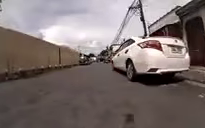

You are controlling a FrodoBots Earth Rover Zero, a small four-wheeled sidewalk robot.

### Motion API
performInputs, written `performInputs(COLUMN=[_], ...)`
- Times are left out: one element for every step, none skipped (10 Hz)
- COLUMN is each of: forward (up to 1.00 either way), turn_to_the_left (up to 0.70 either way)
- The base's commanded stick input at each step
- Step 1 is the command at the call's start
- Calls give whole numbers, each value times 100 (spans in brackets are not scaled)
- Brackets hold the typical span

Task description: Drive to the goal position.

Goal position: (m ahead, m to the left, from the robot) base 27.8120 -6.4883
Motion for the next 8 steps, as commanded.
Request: performInputs(forward=[70,70,70,70,70,70,70,70], turn_to_the_left=[0,0,0,0,0,0,11,35])
